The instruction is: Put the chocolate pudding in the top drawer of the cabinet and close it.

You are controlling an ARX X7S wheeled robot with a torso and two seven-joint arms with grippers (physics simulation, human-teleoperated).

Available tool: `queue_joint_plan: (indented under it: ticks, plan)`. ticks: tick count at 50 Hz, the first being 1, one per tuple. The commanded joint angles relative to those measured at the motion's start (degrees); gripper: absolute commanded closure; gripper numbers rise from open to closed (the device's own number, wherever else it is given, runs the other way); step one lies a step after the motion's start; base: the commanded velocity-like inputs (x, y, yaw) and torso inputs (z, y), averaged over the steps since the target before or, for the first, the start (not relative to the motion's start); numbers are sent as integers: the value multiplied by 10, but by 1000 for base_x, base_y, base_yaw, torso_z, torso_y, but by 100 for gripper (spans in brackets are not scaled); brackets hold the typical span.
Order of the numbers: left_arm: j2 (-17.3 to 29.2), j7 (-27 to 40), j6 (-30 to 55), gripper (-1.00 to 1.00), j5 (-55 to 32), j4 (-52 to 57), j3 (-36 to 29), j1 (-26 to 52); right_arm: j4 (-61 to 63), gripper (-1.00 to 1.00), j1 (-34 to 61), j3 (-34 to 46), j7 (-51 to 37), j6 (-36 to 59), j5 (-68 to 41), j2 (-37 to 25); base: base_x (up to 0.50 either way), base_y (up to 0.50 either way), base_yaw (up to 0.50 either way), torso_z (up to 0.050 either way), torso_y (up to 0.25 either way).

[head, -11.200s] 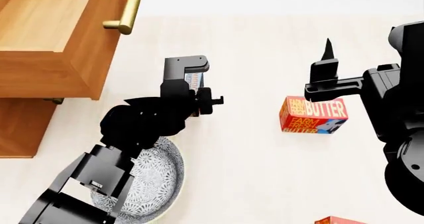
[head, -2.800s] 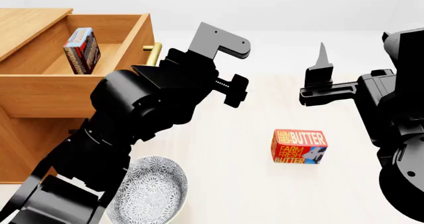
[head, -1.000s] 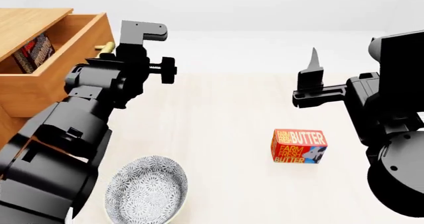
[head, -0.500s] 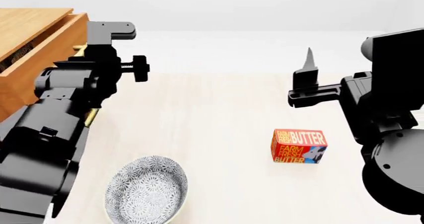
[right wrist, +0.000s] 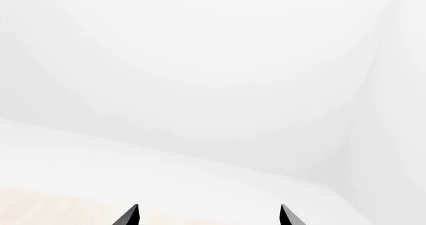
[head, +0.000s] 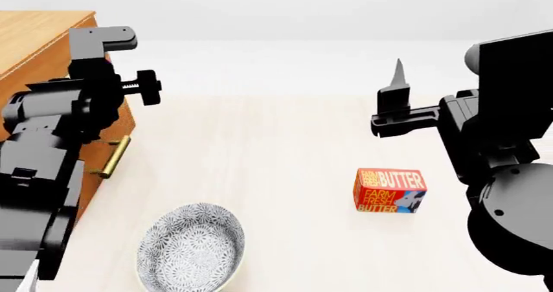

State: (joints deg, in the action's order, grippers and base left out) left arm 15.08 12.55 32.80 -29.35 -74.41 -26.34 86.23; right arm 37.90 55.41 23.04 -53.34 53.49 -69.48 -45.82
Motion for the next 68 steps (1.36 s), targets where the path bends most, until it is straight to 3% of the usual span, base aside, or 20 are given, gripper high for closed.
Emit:
queue_joint_plan:
  ticks: [1,18,34,52,68]
  plan:
    - [25,6,5,-100,57,-5,52,1,-1,-100,6,3,-2,3,-2,3,0,0,0,0,0]
    - [33,0,7,-100,120,-5,119,-2,-4,-100,9,8,-3,3,0,7,3,2,2,0,0]
    - [8,-32,2,-100,153,2,133,-10,-5,-100,5,11,0,-2,4,7,6,5,4,0,0]
    - [4,-33,147,-100,125,281,122,-109,-4,-100,-1,9,1,-9,6,4,0,0,0,0,0]
    - [-5,-42,172,-100,115,342,108,-141,-5,-100,-4,11,3,-13,9,3,0,0,0,0,0]
